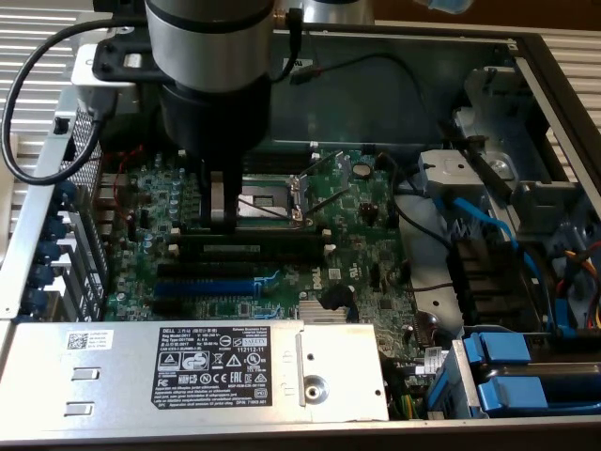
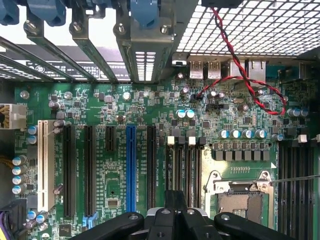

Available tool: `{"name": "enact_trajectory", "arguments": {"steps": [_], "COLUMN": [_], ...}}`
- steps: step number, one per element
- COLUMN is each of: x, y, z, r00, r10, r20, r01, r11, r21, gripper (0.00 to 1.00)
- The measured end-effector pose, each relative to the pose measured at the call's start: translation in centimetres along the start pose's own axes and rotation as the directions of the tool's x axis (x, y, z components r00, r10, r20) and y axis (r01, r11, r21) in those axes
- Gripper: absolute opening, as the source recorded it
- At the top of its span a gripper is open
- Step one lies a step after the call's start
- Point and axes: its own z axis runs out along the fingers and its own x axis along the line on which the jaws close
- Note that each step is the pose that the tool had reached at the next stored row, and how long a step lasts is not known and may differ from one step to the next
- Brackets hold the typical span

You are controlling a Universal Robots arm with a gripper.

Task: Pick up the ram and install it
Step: 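Press down the ram until it locks into place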

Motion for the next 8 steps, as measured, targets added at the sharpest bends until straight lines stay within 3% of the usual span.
{"name": "enact_trajectory", "arguments": {"steps": [5,8], "x": [0.07,0.11], "y": [-0.78,-0.79], "z": [-0.01,-0.01], "r00": [1.0000,1.0000], "r10": [0.000,0.000], "r20": [-0.0001,-0.0002], "r01": [0.000,0.000], "r11": [1.0000,1.0000], "r21": [0.0000,0.0001], "gripper": [0.11,0.11]}}
